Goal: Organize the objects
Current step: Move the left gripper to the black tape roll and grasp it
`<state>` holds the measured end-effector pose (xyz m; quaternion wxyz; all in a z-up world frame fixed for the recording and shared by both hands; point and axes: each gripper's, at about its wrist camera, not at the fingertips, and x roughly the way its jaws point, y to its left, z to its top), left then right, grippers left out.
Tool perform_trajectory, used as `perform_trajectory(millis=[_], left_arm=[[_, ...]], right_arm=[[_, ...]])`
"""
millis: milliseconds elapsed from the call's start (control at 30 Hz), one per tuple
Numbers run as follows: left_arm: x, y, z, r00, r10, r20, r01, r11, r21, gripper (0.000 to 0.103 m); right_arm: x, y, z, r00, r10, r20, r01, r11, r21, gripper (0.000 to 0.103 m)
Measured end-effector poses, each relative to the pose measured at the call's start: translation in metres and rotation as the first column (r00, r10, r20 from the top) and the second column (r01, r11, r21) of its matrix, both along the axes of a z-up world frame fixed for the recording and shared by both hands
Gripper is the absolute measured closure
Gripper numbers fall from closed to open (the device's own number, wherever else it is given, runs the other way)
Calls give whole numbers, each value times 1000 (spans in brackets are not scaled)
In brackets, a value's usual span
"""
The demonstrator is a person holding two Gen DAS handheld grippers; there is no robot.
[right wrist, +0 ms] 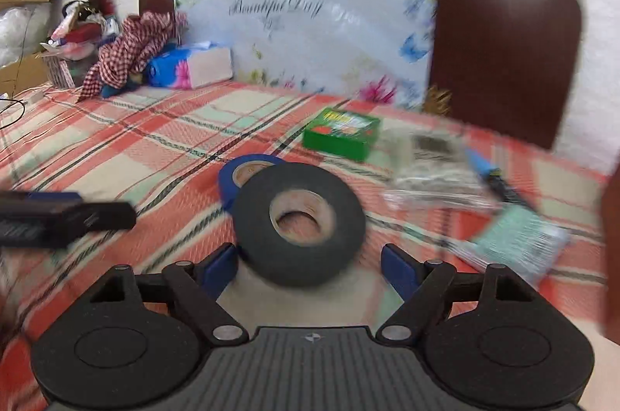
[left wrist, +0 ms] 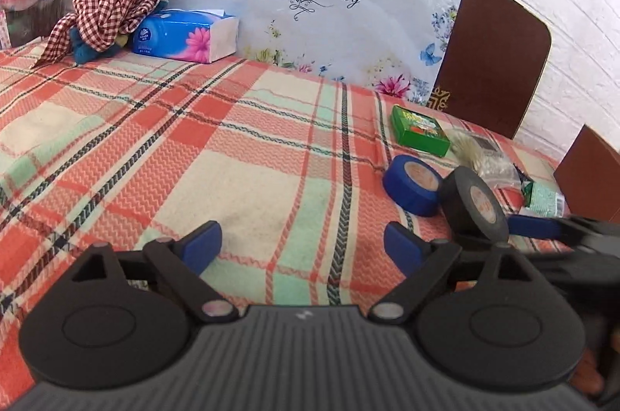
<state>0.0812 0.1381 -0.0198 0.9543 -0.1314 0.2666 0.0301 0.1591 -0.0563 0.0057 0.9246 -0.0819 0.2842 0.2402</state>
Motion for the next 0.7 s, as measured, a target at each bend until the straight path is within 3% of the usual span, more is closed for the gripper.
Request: perform_trajectory(millis=[167,333,433,533,600,700], left_arm=[[0,2,-2,1000,-3,4,4,1000,-16,10],[1,-4,-1,1000,-4,-5,4,1000,16,10],[3,-15,0,999,-8,-32,11,996,84,10],[6,-44,2,994,-65,-91,82,976,202,10],[1,-67,9,981,-158,-114,175,971,165,10],[-6,-113,27,925,-352,-142,358,933,24,15]], right_arm=[[-7,-5,2,1000,-3,5,3,1000,3,27],[-58,-43,0,998,-56,0,56,998,-33,27],[-97,-75,1,993,-116,2,116,991,-62,27],[-131,-109,1,978,-210,-5,209,976,-60,28],[-148,-126,-1,963,-269,8,269,961,-63,28],[-159,-143,-3,948,-318,7,318,947,-43,25]])
